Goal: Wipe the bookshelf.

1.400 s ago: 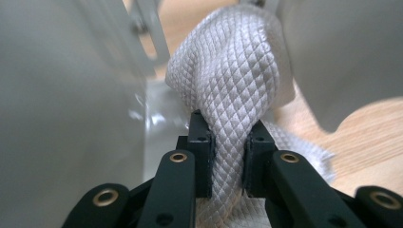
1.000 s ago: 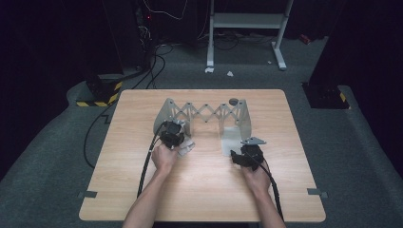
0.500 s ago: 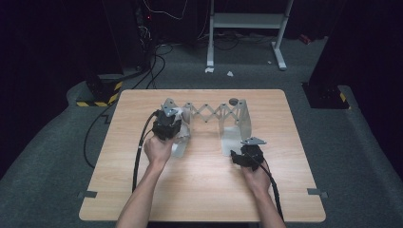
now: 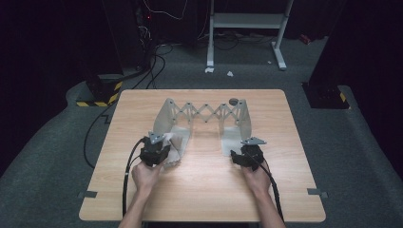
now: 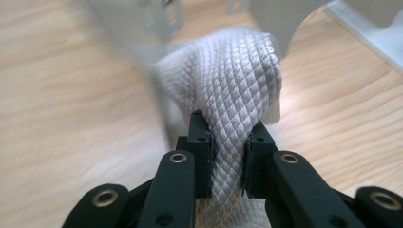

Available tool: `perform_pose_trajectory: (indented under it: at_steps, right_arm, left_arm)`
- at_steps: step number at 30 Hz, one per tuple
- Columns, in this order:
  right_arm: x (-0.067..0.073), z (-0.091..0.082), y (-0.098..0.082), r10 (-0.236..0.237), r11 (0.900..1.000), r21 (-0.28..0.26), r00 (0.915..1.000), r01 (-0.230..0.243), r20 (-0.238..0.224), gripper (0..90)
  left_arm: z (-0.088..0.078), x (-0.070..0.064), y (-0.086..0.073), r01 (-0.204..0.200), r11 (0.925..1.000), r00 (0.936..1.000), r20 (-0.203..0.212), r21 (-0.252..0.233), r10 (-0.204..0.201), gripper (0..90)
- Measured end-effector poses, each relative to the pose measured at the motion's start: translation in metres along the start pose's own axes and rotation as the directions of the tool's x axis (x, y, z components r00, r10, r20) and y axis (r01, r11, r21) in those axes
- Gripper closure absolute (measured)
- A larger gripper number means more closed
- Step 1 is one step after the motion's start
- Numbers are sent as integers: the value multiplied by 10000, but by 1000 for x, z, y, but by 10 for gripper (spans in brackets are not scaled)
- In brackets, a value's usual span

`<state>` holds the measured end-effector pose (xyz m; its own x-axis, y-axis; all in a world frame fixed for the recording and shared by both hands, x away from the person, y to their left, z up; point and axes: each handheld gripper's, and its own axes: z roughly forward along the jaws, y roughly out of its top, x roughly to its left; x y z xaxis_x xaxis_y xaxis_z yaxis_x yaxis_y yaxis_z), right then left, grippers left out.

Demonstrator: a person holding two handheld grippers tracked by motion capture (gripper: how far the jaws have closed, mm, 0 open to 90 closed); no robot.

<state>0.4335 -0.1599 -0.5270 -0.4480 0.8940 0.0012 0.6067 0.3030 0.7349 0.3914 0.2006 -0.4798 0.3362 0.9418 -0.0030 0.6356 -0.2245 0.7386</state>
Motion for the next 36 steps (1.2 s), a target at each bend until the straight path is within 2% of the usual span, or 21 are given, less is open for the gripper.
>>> perform_pose_trajectory:
  at_steps: [1,4,5,7,9,12,17,18,19,24,27,36]
  right_arm:
    - [0,0,0,6,10000,5,10000,-6,1,342]
    - [0,0,0,9,10000,5,10000,-9,1,342]
    - [0,0,0,8,10000,2,10000,-8,-1,342]
    - [0,0,0,3,10000,7,10000,-3,0,342]
    - [0,0,0,-12,10000,0,10000,12,1,342]
    - [0,0,0,-7,10000,1,10000,7,4,342]
    - [0,0,0,-14,10000,7,10000,14,8,342]
    - [0,0,0,-14,10000,7,10000,14,8,342]
    - [0,0,0,-29,10000,4,10000,29,5,342]
    - [0,0,0,-17,10000,9,10000,17,8,342]
    - [0,0,0,-17,10000,6,10000,17,7,342]
    - [0,0,0,-42,10000,1,10000,42,10,342]
  left_arm:
    - [-4,7,-7,144,9999,9998,-102,74,-143,773]
    - [-6,15,-13,281,9993,9995,-155,260,-277,773]
    - [-6,24,-17,421,9982,9988,-287,425,-409,774]
    - [-5,32,-19,561,9971,9975,-448,520,-538,773]
    - [-2,38,-18,707,9960,9958,-616,552,-673,773]
    - [5,46,-12,721,9955,9948,-769,616,-672,773]
    - [15,54,-7,1015,9933,9933,-614,545,-982,773]
    - [18,55,-7,1072,9925,9927,-621,583,-1035,773]
    - [25,58,-7,1050,9910,9926,-691,827,-994,772]
    - [31,57,0,859,9935,9951,-557,749,-819,771]
    - [38,58,1,1012,9921,9946,-300,736,-992,771]
    - [34,52,5,877,9943,9956,275,606,-895,771]
